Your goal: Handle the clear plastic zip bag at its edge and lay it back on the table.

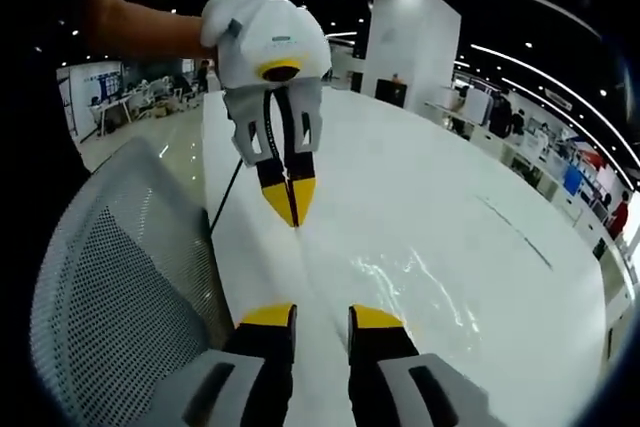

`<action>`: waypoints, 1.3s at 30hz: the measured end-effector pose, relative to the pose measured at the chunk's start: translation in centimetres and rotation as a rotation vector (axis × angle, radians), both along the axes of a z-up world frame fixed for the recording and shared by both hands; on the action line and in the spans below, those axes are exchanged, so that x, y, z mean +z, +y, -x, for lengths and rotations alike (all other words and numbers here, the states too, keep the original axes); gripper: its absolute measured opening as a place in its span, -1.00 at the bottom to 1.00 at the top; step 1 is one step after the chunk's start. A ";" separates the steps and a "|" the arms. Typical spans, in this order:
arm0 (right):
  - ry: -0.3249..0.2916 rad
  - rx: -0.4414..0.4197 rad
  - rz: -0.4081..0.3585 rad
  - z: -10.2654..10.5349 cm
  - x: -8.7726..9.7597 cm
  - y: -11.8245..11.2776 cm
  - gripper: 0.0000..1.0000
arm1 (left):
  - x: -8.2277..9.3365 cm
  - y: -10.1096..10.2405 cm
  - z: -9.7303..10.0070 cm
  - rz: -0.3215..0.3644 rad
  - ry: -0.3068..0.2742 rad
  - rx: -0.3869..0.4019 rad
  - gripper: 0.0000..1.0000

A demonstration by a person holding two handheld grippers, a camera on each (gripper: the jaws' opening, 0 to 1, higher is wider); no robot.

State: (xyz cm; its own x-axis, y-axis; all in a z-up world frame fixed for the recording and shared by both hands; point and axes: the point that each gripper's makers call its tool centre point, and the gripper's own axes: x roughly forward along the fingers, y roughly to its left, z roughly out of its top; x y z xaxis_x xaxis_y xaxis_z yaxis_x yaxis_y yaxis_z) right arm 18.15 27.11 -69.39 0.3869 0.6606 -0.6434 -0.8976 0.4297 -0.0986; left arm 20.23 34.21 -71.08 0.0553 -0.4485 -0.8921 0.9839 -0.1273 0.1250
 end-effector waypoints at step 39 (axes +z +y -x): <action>-0.037 0.111 0.065 0.8 -0.6 0.8 -1.00 | 1.5 -0.8 0.3 0.103 -0.132 -0.152 -0.83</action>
State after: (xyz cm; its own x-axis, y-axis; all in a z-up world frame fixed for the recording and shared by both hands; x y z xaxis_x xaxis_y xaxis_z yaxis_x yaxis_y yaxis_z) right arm 17.36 27.92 -69.95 0.3382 0.6582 -0.6726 -0.9345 0.3194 -0.1572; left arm 19.97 33.39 -69.54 0.0931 -0.5494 -0.8303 0.9285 -0.2531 0.2716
